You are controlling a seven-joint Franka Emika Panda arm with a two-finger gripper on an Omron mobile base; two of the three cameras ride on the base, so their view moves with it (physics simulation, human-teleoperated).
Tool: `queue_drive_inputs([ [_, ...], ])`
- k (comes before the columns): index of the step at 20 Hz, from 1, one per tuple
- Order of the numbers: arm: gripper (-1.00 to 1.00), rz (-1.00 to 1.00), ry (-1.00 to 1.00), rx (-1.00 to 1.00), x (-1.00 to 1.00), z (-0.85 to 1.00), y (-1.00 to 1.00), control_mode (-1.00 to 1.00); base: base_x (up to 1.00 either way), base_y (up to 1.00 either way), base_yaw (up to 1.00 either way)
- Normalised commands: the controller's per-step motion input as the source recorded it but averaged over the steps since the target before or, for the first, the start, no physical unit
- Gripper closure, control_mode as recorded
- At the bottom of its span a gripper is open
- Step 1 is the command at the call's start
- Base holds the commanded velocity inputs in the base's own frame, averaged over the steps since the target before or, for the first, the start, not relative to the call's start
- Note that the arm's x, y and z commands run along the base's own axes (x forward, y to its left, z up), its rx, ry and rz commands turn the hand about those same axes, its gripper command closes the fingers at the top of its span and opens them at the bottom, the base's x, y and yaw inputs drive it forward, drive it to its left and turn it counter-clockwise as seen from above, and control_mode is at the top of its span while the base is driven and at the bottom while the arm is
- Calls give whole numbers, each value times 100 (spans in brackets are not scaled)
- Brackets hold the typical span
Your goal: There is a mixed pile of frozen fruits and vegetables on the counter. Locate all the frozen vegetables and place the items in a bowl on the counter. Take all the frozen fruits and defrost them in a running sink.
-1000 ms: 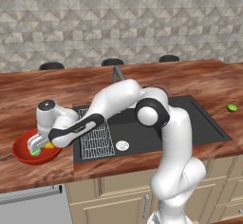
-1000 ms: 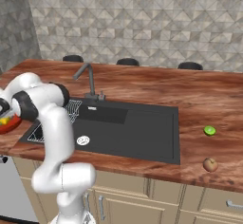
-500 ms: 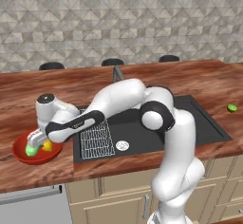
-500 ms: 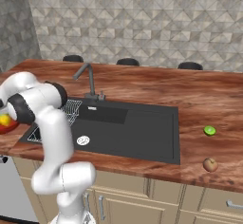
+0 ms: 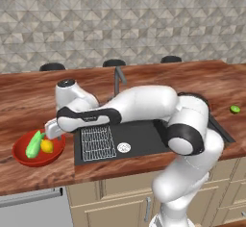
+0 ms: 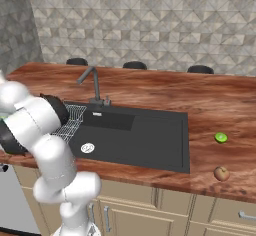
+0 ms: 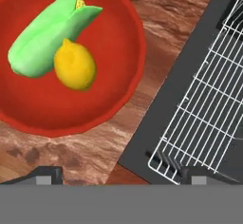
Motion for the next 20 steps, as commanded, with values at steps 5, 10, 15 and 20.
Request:
queue_drive_inputs([
  [5, -100, -11, 1, 1, -23, 35, -94, -100, 0, 0, 0],
  [10, -100, -11, 0, -3, 0, 37, -98, -100, 0, 0, 0],
  [15, -100, -12, 0, -1, -1, 31, -96, -100, 0, 0, 0],
  [20, -100, -11, 0, 0, 0, 26, -93, -100, 0, 0, 0],
])
